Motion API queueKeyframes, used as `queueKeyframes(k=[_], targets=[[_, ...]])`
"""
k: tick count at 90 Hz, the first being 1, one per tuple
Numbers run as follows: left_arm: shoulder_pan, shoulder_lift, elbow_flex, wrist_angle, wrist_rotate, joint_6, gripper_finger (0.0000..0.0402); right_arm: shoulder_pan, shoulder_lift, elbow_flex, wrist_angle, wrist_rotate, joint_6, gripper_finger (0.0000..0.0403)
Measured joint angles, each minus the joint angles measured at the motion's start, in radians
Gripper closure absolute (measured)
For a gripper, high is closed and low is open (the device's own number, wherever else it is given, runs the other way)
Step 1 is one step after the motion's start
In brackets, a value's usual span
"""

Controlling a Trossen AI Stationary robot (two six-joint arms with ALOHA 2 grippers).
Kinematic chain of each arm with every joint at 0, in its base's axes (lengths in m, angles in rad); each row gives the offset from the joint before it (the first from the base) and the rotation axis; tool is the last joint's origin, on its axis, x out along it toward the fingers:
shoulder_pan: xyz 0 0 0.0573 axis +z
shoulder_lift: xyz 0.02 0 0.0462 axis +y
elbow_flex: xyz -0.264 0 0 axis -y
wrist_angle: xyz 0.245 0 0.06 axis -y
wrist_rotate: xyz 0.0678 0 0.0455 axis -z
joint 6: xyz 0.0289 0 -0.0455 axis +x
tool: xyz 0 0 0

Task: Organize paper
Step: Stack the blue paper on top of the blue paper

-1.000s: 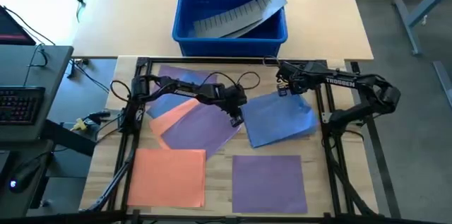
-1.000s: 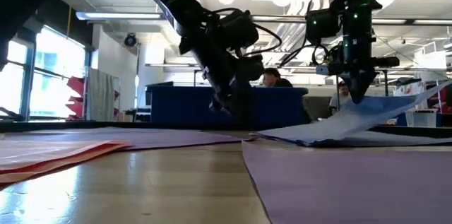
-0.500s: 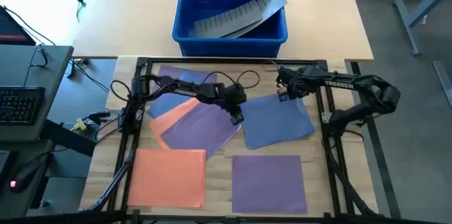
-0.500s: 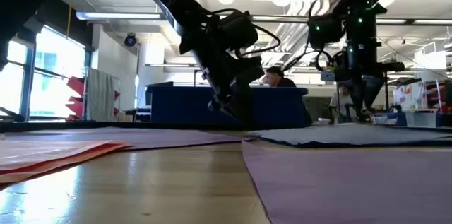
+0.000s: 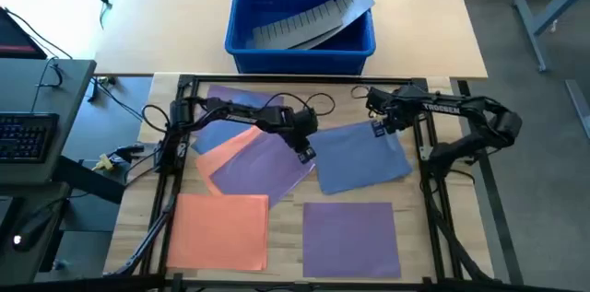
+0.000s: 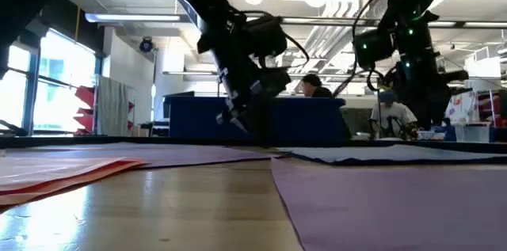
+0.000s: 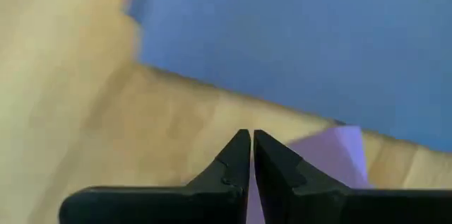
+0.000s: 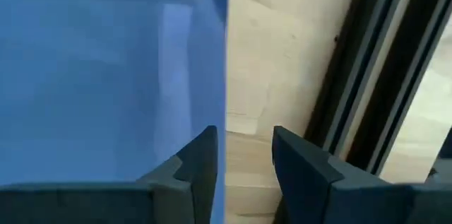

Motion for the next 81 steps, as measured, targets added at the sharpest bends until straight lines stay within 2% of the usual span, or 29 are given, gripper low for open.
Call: queueKeyframes(k=[28, 41, 56, 67, 81], targets=[[-0.005, 0.008, -0.002, 0.063, -0.013, -0.036, 0.0401, -0.058, 0.056, -0.113, 0.040, -0.052, -0.130, 0.0397], [0.002, 0.033, 0.000, 0.089, -0.011, -0.073, 0.0401, -0.053, 0.052, -0.147, 0.104, -0.143, -0.148, 0.0398], [0.002, 0.050, 0.003, 0.095, -0.003, -0.079, 0.0401, -0.025, 0.051, -0.142, 0.104, -0.169, -0.157, 0.0402], [0.002, 0.052, 0.001, 0.132, -0.004, -0.081, 0.0401, -0.008, 0.047, -0.119, 0.121, -0.243, -0.183, 0.0403], [0.009, 0.057, 0.000, 0.185, -0.006, -0.129, 0.0401, 0.007, 0.046, -0.117, 0.123, -0.259, -0.196, 0.0403]])
